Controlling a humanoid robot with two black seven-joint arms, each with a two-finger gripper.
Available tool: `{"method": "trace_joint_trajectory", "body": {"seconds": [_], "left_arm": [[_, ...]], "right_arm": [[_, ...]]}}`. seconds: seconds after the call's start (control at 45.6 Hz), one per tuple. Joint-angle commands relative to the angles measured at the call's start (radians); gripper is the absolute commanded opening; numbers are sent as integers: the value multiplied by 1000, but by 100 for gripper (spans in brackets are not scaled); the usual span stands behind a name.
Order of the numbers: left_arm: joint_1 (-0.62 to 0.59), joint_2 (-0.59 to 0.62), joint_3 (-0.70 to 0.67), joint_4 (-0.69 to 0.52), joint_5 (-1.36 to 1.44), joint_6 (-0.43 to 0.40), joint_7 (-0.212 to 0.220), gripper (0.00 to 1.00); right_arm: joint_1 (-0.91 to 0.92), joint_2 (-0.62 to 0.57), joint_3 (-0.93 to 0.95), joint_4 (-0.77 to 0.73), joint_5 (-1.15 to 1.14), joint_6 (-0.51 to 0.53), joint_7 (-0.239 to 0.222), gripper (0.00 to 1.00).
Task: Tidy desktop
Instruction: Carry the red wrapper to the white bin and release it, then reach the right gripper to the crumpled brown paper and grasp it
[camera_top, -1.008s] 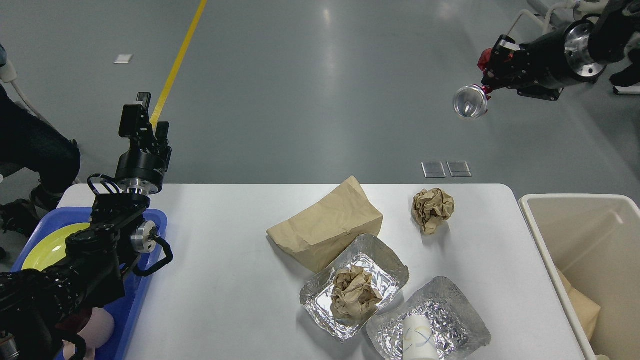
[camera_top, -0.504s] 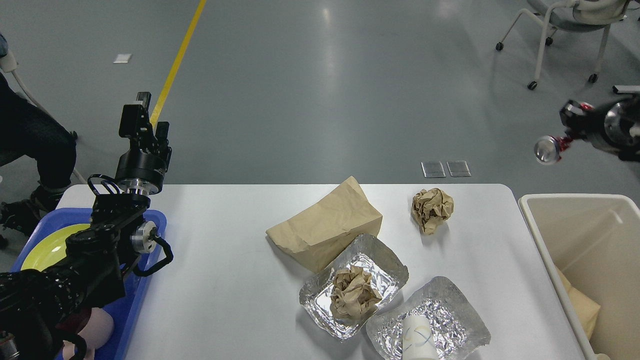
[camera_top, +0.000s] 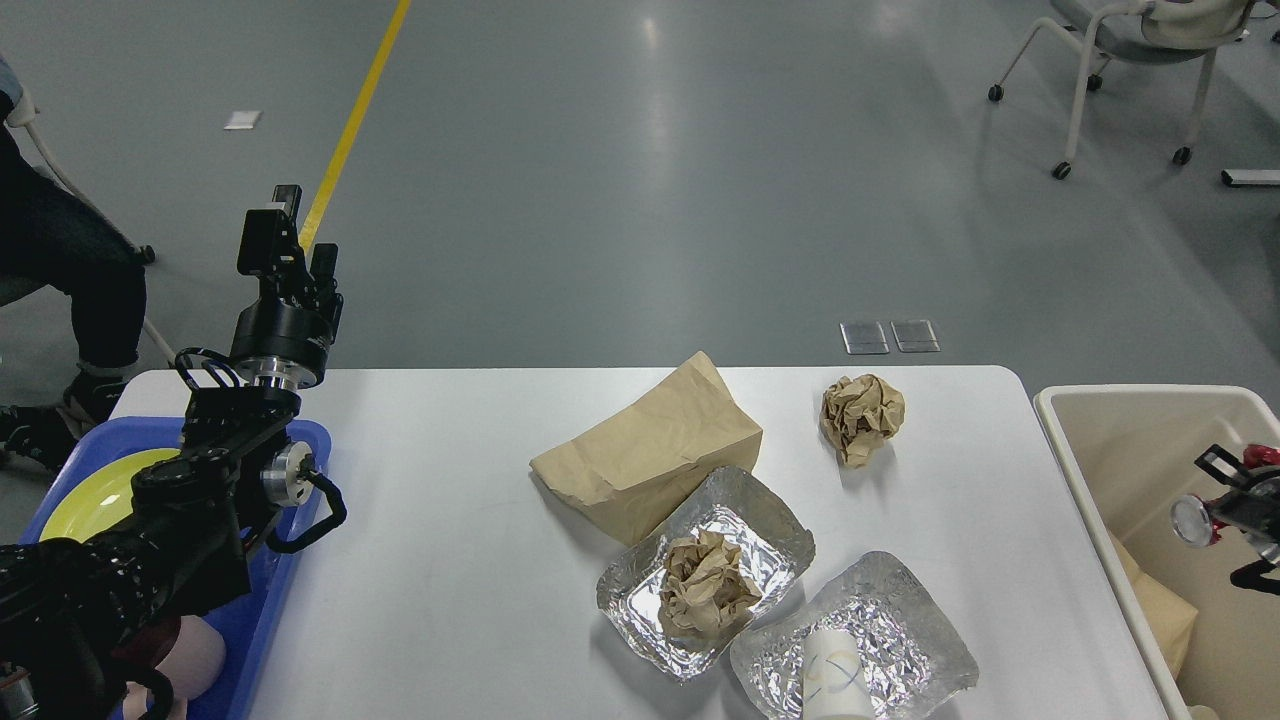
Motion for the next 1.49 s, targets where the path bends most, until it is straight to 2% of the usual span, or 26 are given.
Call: {"method": "trace_joint_trajectory", "body": {"seconds": [0.0,0.197,0.307,0.526,0.723,0.832,0.92,0.942,1.095,1.183,1.271,1.468], "left_arm": [[0,0,0,-1,0,0,0,97],[0,0,0,-1,0,0,0,97],[0,0,0,1,0,0,0,97],[0,0,0,-1,0,0,0,97],[0,0,0,1,0,0,0,97],[0,0,0,1,0,0,0,97],[0,0,0,-1,0,0,0,97],[0,0,0,-1,0,0,0,97],[0,0,0,1,0,0,0,97],[0,0,0,1,0,0,0,97],[0,0,0,1,0,0,0,97],[0,0,0,-1,0,0,0,97]], "right_arm": [[-110,69,13,-126,1,-45,0,100],[-107,85,12,-137,1,-42,0,100],[-3,101,-10,-103,1,-38,2,100],[370,109,-166,198,1,-29,2,100],[659,236,-284,407,1,-9,2,100],[789,279,-289,516,1,87,3,100],[895,298,-284,588,1,208,8,100],[941,304,-281,607,1,283,9,100],[1079,324,-272,619,10,596,12,100],[1137,333,-266,644,56,725,12,100],[1166,332,-266,668,102,770,12,100],[1090,339,-269,654,102,749,11,100]]}}
